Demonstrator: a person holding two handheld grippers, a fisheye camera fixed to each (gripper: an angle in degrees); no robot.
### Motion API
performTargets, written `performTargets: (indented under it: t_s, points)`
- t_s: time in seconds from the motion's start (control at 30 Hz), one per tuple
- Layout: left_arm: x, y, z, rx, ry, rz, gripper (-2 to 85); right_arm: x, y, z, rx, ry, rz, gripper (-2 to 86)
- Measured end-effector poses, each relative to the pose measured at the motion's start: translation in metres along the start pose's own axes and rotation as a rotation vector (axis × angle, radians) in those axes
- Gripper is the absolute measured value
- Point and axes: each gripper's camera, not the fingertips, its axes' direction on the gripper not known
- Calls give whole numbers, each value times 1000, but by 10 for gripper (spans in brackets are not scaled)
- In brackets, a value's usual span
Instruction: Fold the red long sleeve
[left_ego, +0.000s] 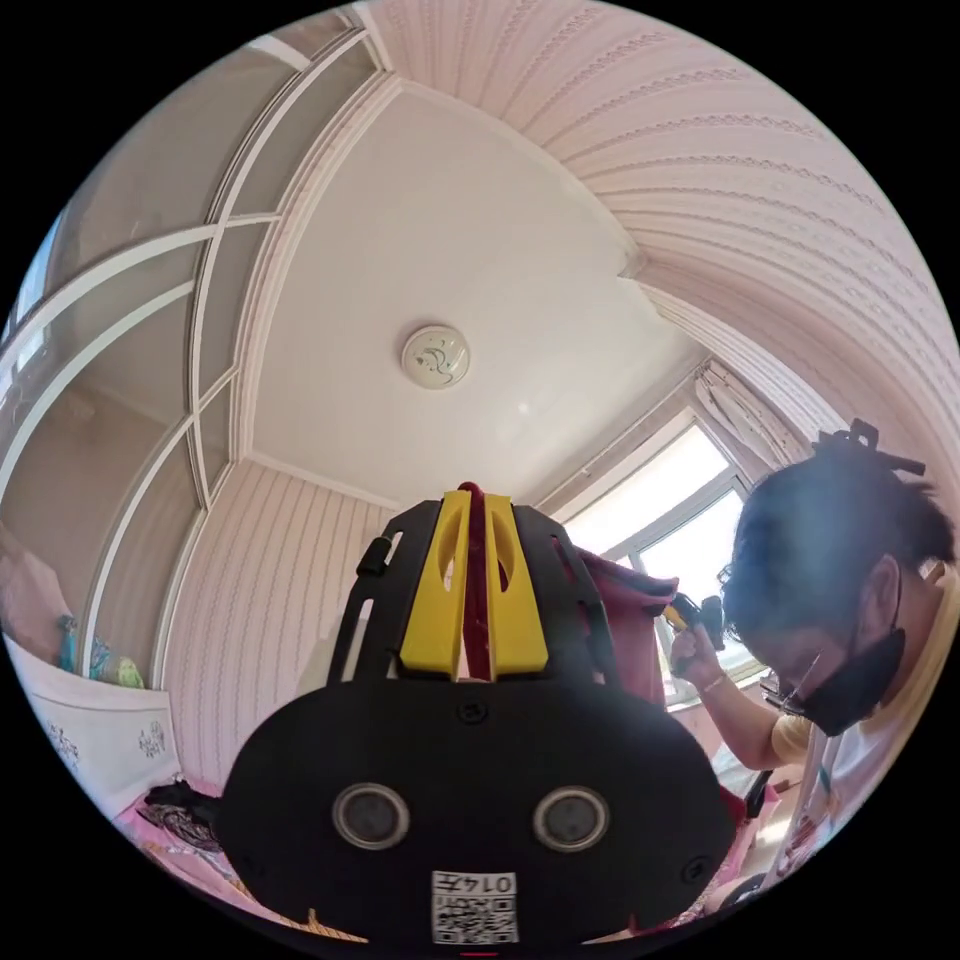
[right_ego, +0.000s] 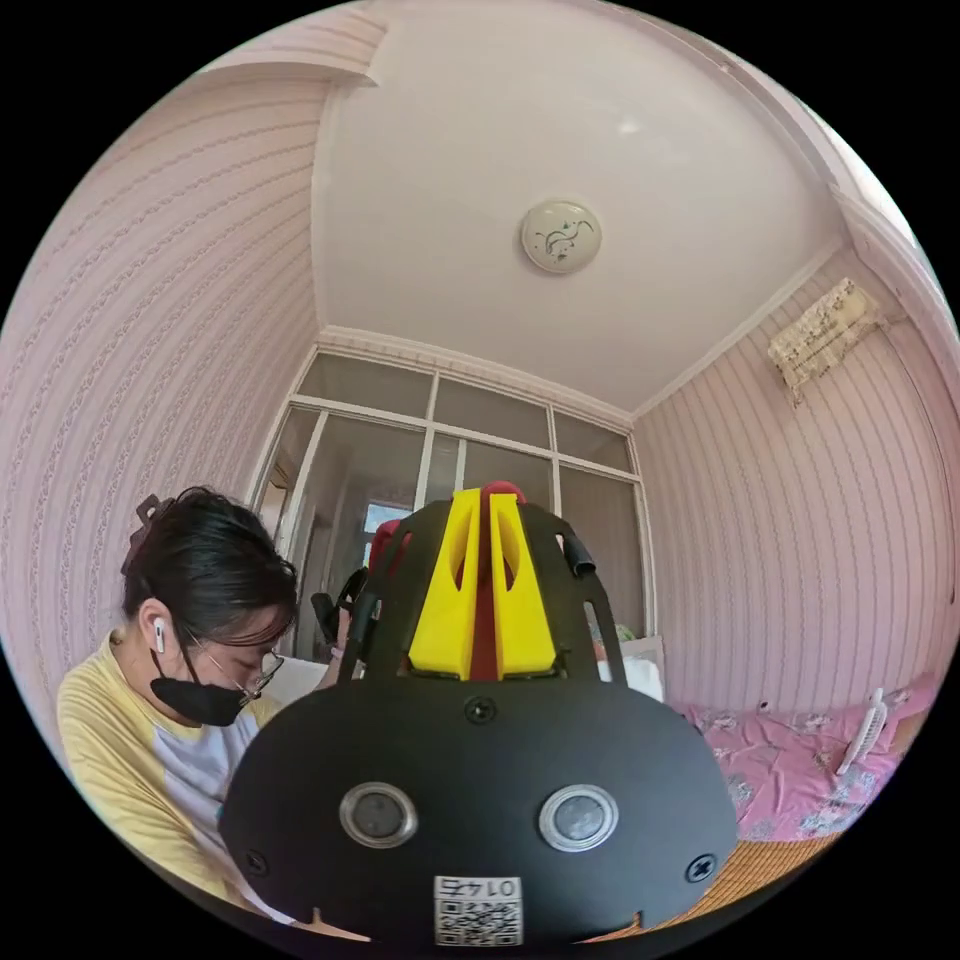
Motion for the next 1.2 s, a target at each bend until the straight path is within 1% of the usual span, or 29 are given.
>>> performTargets:
  t_s: [0.07, 0.13, 0.2, 0.23, 0.27, 0.3, 0.33, 0.37, 0.4, 0.47, 0.53, 0.6, 0.67, 0.7, 0.77, 0.83, 0.93, 1.0, 1.03, 1.07, 1.1, 1.13, 1.17, 1.2]
  points:
    - [7, -8, 6, 3, -6, 67, -5, -40, -25, 0, -10, 49, -180, 3]
    - [-2, -3, 24, -61, -19, 66, -5, -44, -35, 4, -27, 57, -207, 2]
    - [-32, 29, 58, -211, -75, 4, -5, -26, -34, 17, -87, 73, -158, 2]
    - [-42, 41, 68, -265, -99, -12, -5, -4, -24, 29, -161, 113, -103, 1]
    - [-61, 70, 89, -378, -147, -39, -5, 25, -7, 43, -250, 180, -26, 1]
    - [-83, 105, 110, -498, -189, -70, -5, 41, 3, 50, -296, 214, 19, 1]
    - [-93, 124, 120, -551, -206, -88, -5, 76, 29, 62, -383, 293, 116, 1]
    - [-112, 163, 139, -649, -226, -130, -5, 111, 56, 71, -455, 349, 193, 1]
    - [-124, 199, 153, -704, -247, -163, -6, 126, 70, 74, -469, 370, 222, 1]
    - [-131, 233, 178, -754, -280, -151, -6, 174, 108, 87, -516, 428, 305, 1]
    - [-133, 239, 207, -752, -292, -109, -6, 198, 110, 103, -550, 491, 332, 2]
    - [-133, 223, 243, -651, -283, -40, -6, 207, 86, 115, -488, 492, 297, 3]
    - [-130, 212, 261, -579, -286, 21, -5, 203, 45, 127, -358, 484, 209, 4]
    - [-127, 210, 269, -546, -272, 66, -4, 202, 38, 130, -335, 474, 186, 4]
    - [-128, 219, 273, -528, -246, 111, -3, 197, 26, 134, -253, 455, 131, 4]
    - [-137, 241, 271, -571, -227, 100, -2, 201, 39, 133, -246, 425, 144, 5]
    - [-161, 307, 254, -729, -216, 31, -1, 207, 96, 120, -301, 426, 184, 6]
    - [-179, 379, 226, -917, -236, -53, 0, 207, 148, 108, -375, 459, 221, 7]
    - [-183, 399, 216, -969, -244, -80, 0, 207, 187, 100, -437, 479, 256, 7]
    - [-190, 442, 194, -1070, -254, -154, 0, 205, 230, 93, -523, 508, 298, 7]
    - [-195, 486, 168, -1171, -264, -251, 1, 203, 252, 88, -561, 527, 318, 7]
    - [-196, 508, 154, -1221, -276, -299, 1, 199, 298, 79, -634, 556, 378, 8]
    - [-197, 550, 127, -1324, -310, -393, 1, 195, 345, 70, -718, 584, 469, 8]
    - [-196, 590, 100, -1429, -338, -480, 1, 193, 369, 66, -760, 601, 520, 8]
